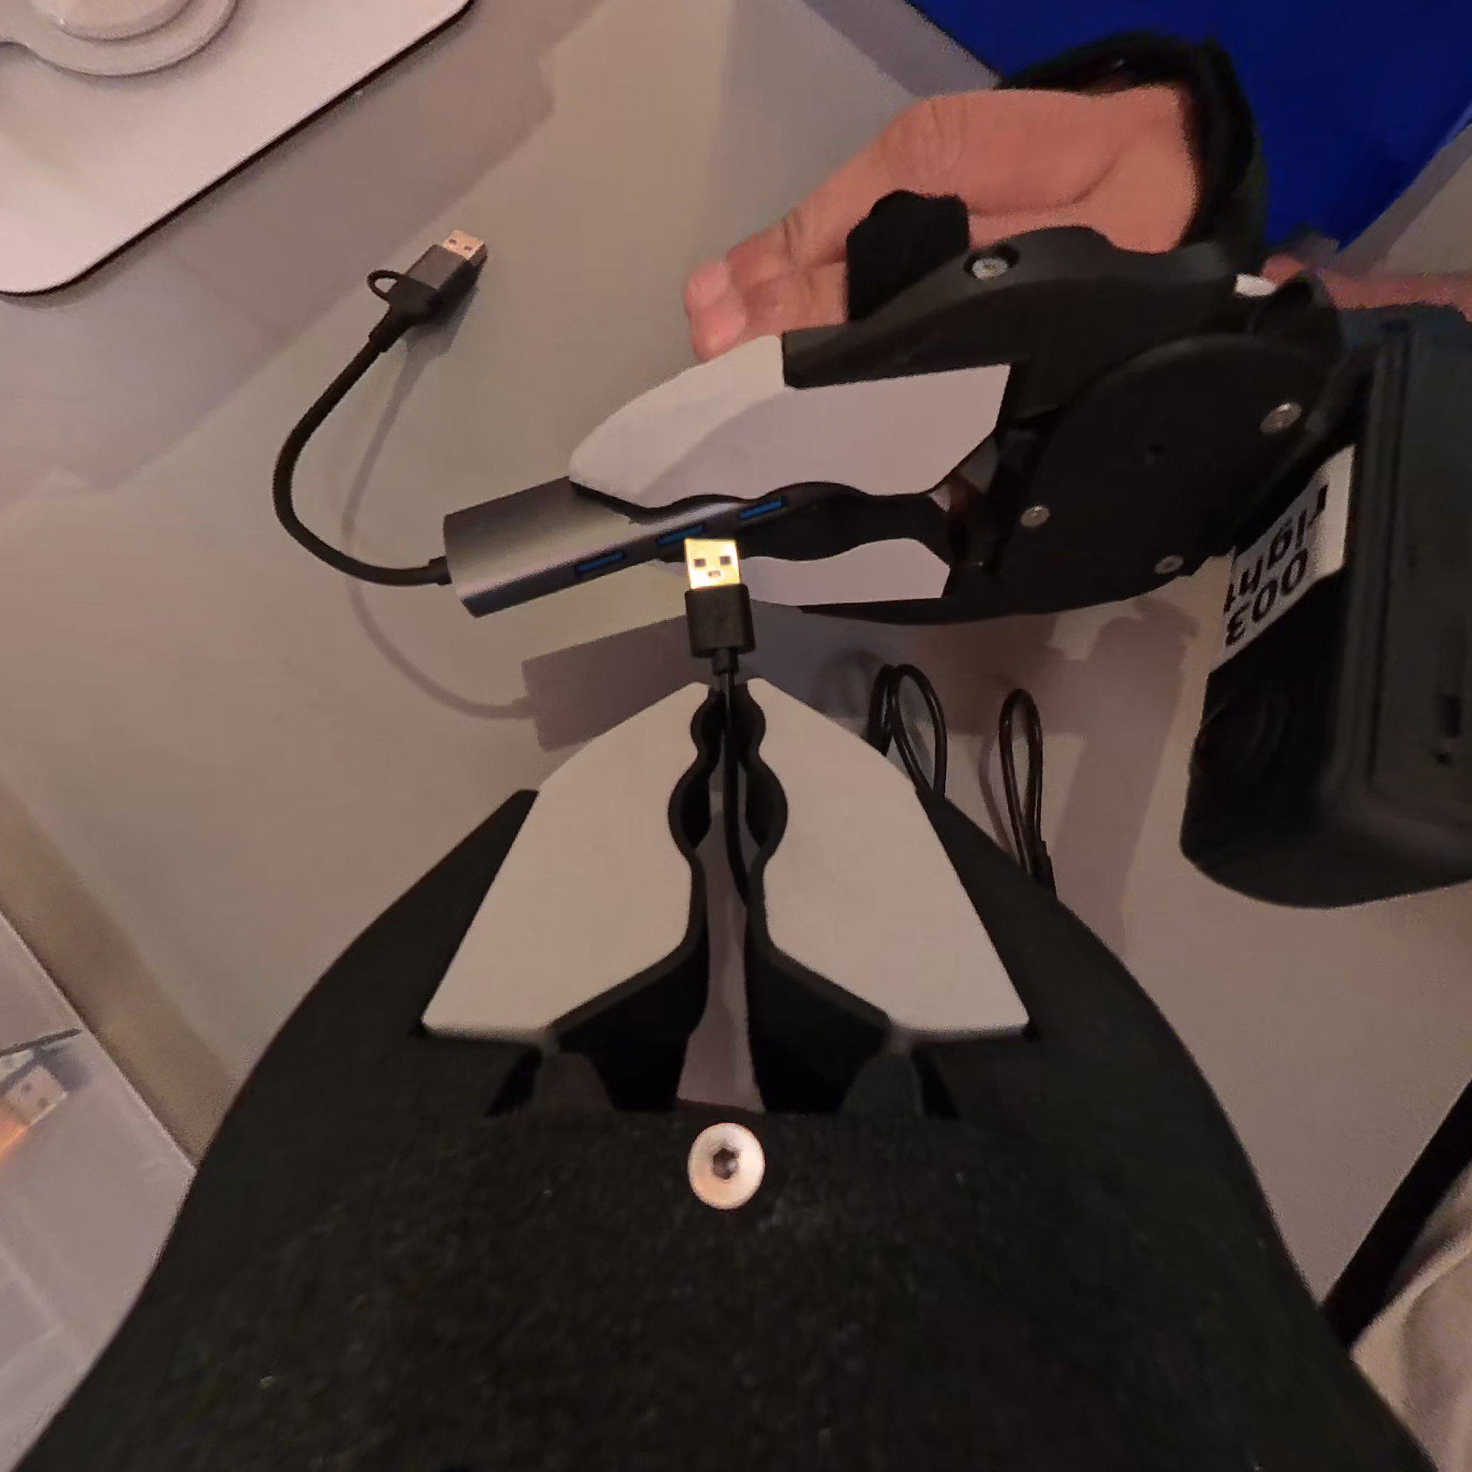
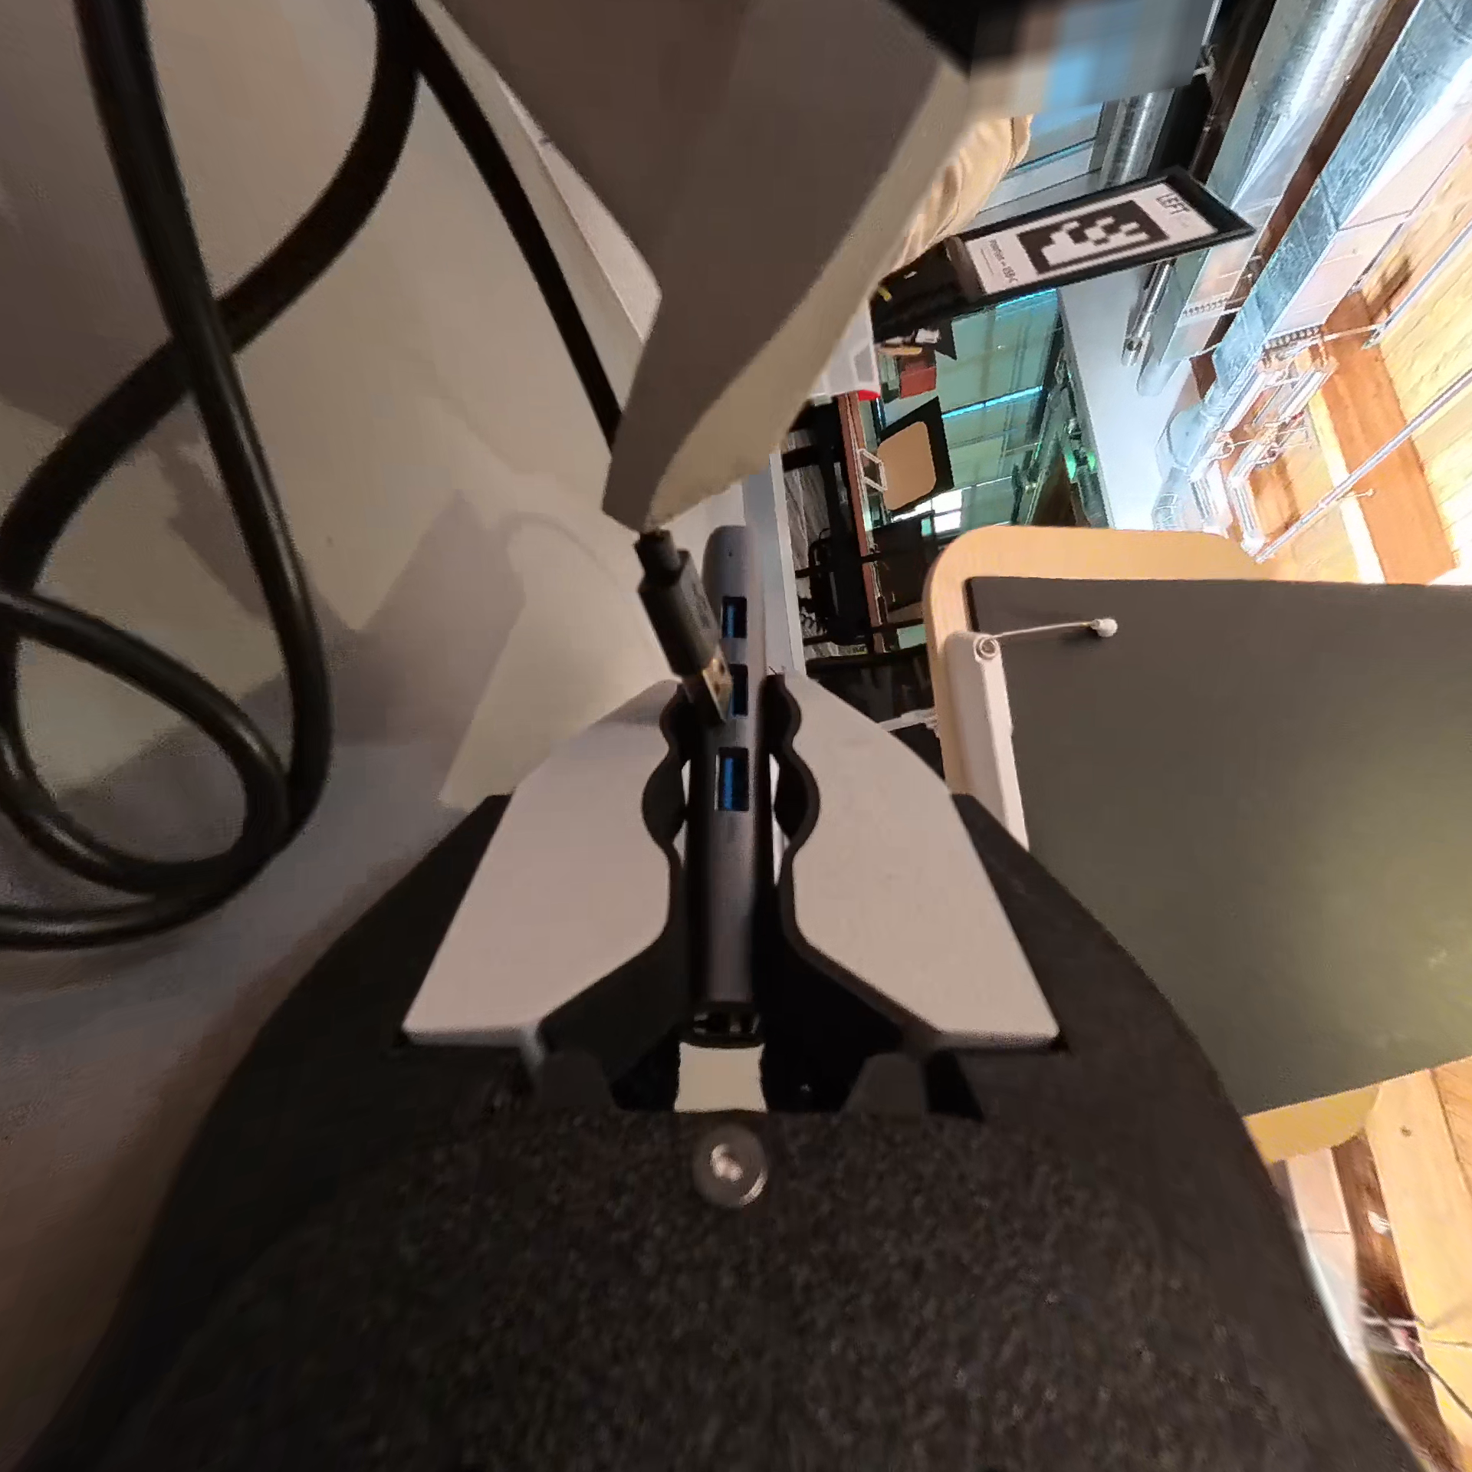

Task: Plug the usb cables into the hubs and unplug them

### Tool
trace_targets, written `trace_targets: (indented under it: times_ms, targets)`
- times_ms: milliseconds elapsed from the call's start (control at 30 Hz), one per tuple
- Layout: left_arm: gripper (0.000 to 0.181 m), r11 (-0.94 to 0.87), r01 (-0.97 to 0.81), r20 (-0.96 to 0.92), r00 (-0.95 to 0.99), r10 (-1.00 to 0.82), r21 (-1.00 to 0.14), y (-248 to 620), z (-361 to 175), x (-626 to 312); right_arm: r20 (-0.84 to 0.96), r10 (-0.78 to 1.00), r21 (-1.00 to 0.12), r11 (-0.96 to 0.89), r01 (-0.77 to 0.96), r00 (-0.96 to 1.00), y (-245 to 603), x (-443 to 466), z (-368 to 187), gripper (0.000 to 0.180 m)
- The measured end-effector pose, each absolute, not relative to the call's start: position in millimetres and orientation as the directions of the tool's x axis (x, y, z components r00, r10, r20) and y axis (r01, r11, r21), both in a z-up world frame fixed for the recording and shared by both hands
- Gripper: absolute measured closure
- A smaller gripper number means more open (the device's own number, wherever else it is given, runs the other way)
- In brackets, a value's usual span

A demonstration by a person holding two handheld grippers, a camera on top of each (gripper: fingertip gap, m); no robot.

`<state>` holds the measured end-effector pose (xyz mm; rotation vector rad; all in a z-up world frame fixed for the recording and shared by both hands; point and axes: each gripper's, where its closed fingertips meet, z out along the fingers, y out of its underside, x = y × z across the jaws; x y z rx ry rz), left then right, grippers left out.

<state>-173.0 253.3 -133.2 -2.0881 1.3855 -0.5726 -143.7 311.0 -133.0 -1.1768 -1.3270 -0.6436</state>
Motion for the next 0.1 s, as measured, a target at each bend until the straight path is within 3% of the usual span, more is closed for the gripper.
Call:
trace_targets:
  times_ms: [33, 100]
  targets:
    - [0.178, -0.315, -0.686, 0.046, 0.380, -0.924, -0.656, 253.8, -134.2, -173.5, 0.951, 0.246, -0.267, 0.335, 0.904, 0.190, 311.4, -144.2, -133.6, 0.162]
    - [0.178, -0.336, -0.682, 0.061, 0.394, -0.917, -0.650, 255.5, -136.1, -174.9, 0.955, 0.241, -0.248, 0.337, 0.909, 0.171, 312.1, -144.6, -135.4, 0.162]
